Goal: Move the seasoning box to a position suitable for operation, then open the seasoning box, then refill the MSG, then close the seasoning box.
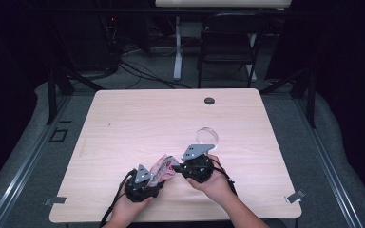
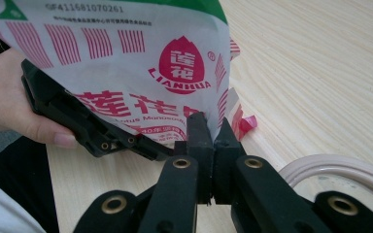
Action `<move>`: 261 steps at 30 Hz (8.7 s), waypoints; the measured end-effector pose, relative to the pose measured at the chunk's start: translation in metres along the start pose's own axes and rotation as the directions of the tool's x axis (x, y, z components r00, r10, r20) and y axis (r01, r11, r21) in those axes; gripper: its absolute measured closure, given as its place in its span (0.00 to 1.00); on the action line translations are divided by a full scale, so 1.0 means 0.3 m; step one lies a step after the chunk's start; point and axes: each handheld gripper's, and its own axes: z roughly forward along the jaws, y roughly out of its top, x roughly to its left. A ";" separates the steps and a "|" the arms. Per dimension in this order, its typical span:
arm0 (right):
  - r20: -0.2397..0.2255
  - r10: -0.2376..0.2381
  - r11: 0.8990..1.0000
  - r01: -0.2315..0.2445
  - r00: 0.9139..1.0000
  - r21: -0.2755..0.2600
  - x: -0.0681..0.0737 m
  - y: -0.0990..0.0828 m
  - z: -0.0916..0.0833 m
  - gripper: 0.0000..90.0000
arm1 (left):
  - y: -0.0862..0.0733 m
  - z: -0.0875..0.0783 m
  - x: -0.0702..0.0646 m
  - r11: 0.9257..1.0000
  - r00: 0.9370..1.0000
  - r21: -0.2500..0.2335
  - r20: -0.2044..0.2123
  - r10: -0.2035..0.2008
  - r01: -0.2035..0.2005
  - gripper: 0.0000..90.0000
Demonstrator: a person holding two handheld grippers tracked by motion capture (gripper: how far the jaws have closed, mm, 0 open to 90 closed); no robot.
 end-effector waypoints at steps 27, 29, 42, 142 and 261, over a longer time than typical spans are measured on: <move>-0.002 0.019 0.999 -0.019 1.000 -0.035 -0.014 -0.004 -0.029 1.00 | 0.036 -0.019 0.001 0.999 0.999 -0.014 0.001 0.034 -0.034 0.65; -0.003 0.020 0.999 -0.020 1.000 -0.039 -0.013 -0.004 -0.028 1.00 | 0.036 -0.021 0.001 0.999 0.999 -0.015 -0.004 0.038 -0.038 0.65; -0.002 0.018 0.999 -0.018 1.000 -0.044 -0.014 -0.005 -0.032 0.99 | 0.048 -0.035 -0.005 0.996 0.994 -0.020 -0.075 0.084 -0.086 0.65; 0.072 -0.161 0.971 0.171 0.984 -0.168 -0.087 0.132 -0.213 0.56 | 0.279 -0.041 0.052 0.964 0.919 -0.016 -0.304 0.250 -0.267 0.66; -0.042 -0.061 0.994 0.057 0.997 -0.092 -0.090 0.074 -0.192 1.00 | 0.313 -0.041 -0.030 0.813 0.699 0.007 -0.506 0.505 -0.582 0.67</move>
